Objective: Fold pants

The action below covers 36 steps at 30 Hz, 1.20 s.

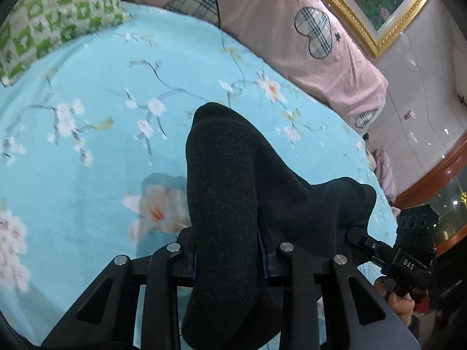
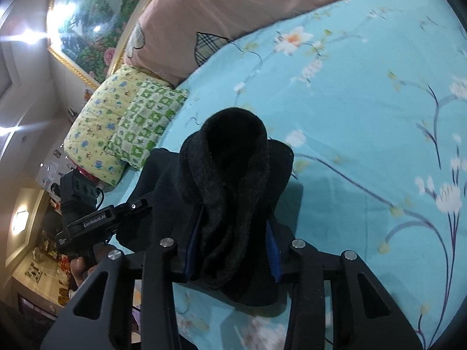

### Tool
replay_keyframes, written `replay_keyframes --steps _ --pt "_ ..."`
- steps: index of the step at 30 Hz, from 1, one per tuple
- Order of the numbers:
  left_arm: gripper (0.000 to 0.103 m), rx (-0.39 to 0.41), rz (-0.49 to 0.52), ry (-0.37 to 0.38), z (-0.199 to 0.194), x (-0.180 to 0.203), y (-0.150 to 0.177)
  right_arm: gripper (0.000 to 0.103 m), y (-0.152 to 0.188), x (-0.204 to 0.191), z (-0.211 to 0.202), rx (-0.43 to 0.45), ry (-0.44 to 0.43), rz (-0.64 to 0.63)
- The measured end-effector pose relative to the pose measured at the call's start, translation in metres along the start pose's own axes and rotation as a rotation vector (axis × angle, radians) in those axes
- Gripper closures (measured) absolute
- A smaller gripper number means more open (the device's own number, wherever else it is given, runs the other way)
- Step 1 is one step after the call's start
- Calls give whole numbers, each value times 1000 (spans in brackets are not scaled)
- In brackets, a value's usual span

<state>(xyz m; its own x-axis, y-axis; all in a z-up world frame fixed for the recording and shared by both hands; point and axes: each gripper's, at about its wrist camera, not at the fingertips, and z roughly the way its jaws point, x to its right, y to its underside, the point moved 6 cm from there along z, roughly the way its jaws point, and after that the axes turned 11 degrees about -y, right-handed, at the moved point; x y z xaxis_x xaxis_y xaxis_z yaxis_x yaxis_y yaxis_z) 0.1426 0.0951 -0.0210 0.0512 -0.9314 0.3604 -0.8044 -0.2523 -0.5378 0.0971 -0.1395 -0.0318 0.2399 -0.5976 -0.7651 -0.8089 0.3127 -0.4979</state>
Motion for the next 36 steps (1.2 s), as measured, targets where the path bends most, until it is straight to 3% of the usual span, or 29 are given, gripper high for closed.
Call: replay_keyframes --steps 8,17,33,36 --pt "74 90 -59 -76 -33 -42 -33 63 -31 -30 40 -38 -55 -86" --pt "74 133 -129 -173 -38 -101 -69 63 -66 -62 114 -130 -97 -201" --pt "73 117 -200 -250 -12 -156 -79 63 -83 -68 189 -229 -120 -267" --pt "67 84 -220 -251 -3 -162 -73 60 -79 -58 197 -254 -103 -252"
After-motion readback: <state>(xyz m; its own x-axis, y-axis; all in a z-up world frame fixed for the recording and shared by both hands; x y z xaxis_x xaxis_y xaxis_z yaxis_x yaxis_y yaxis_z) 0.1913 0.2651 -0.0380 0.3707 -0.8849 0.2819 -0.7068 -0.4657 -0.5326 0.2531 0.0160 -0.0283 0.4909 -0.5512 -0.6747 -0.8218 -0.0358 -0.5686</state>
